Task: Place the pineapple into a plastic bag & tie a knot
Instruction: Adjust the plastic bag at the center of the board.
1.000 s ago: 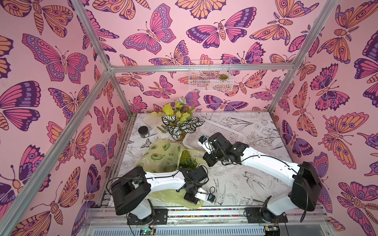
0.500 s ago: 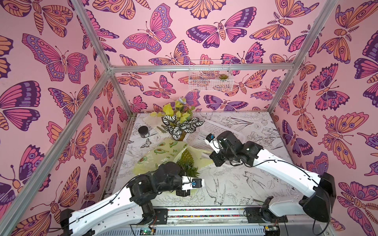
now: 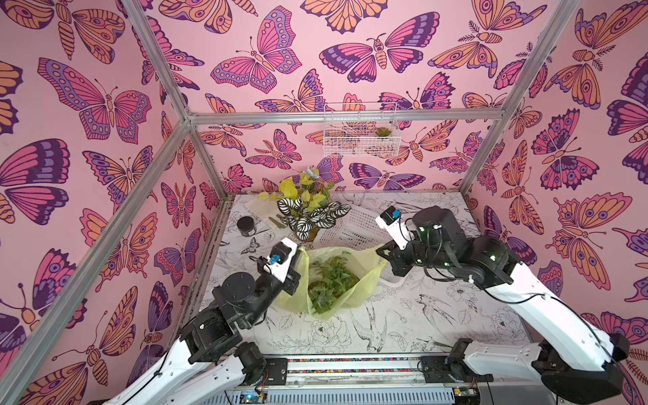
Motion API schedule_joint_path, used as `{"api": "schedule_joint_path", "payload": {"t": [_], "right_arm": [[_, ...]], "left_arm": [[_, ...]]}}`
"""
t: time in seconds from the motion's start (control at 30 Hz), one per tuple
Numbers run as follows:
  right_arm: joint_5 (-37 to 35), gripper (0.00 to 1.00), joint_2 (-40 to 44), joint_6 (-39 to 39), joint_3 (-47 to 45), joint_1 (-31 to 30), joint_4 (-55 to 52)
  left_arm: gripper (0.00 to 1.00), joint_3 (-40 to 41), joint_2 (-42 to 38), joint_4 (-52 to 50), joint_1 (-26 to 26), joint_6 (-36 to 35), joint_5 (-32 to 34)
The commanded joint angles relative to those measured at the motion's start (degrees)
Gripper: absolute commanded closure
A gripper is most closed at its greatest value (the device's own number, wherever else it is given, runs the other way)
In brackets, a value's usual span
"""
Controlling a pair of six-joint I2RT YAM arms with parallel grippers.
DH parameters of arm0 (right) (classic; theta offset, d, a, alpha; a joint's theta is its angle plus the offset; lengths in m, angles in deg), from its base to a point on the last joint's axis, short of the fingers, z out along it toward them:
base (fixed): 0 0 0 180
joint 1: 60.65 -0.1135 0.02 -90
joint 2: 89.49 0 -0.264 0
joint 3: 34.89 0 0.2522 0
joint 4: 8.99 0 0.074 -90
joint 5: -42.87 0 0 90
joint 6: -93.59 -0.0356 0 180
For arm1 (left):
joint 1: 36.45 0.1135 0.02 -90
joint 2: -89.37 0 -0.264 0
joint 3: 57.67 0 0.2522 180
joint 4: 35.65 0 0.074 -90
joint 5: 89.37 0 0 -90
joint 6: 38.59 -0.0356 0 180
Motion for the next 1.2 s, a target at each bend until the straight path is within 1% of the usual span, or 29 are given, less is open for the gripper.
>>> {"api": "schedule_joint_path", "payload": {"t": [0.0, 0.03, 0.07, 0.13, 0.23, 0.3, 0.37, 0.43, 0.5, 0.57, 0.6, 0.67, 0.8, 0.83, 0.9, 1.0, 1.07, 1.17], "right_arm": [[-6.02, 1.00, 1.55, -0.49, 3.48, 0.40, -1.50], [-7.71, 1.00, 1.36, -0.40, 4.39, 0.41, -2.25], [-8.87, 1.00, 1.07, 0.11, 5.27, 0.42, -3.33], [-11.41, 1.00, 0.60, 0.78, 6.31, 0.44, -5.70], [-12.34, 1.00, 0.92, 1.14, 5.48, 0.42, -7.45], [-11.55, 1.00, 1.89, 0.40, 4.52, 0.42, -6.64], [-10.33, 1.00, 3.01, -0.33, 4.32, 0.42, -5.18], [-9.44, 1.00, 4.38, -0.46, 3.55, 0.42, -3.57], [-8.94, 1.00, 5.28, 0.08, 1.50, 0.40, -3.22], [-8.45, 1.00, 5.23, 0.50, -0.33, 0.42, -4.57], [-8.55, 0.92, 4.94, 0.58, -0.70, 0.42, -5.43], [-9.67, 0.67, 4.52, 0.39, -1.00, 0.37, -8.44], [-14.63, 0.29, 4.36, 2.18, 3.42, 0.42, -14.79], [-16.33, 0.22, 4.35, 2.98, 5.57, 0.42, -16.68], [-18.59, 0.14, 4.07, 4.47, 10.18, 0.42, -20.17], [-18.93, 0.11, 2.02, 6.70, 18.15, 0.42, -25.16], [-15.95, 0.10, -0.11, 7.67, 23.30, 0.31, -27.09], [-8.83, 0.10, -4.76, 8.06, 32.42, -0.22, -27.73]], "left_arm": [[1.00, -2.19, 2.80, -4.44, 6.48, 12.19, 3.50], [1.00, -2.93, 3.97, -6.46, 8.79, 16.54, 2.71], [1.00, -3.67, 4.95, -7.60, 10.73, 19.04, 0.38], [1.00, -4.14, 5.79, -6.78, 12.37, 20.73, -4.99], [1.00, -2.44, 4.24, -2.52, 12.40, 18.94, -13.60], [1.00, -1.42, 2.51, -0.60, 12.53, 17.70, -20.22], [1.00, -0.64, 0.96, 1.48, 12.60, 16.38, -28.83], [1.00, -0.35, 0.39, 2.24, 12.65, 15.26, -34.66], [1.00, -0.50, 1.16, 2.21, 12.65, 13.55, -38.20], [1.00, -1.10, 2.90, 1.61, 12.64, 11.86, -39.20], [1.00, -1.22, 3.55, 1.36, 12.64, 11.59, -39.00], [1.00, -0.72, 4.68, 1.72, 12.65, 10.34, -39.32], [1.00, 0.30, 5.96, 3.16, 12.64, 9.38, -39.37], [1.00, 0.49, 6.09, 3.76, 12.64, 9.14, -39.41], [1.00, 0.62, 6.32, 3.98, 12.68, 8.74, -39.49], [1.00, 1.04, 6.67, 4.95, 12.65, 8.56, -40.18], [1.00, 0.99, 7.00, 5.21, 12.64, 8.46, -40.72], [1.00, 0.98, 7.08, 5.34, 12.66, 8.56, -40.76]]}}
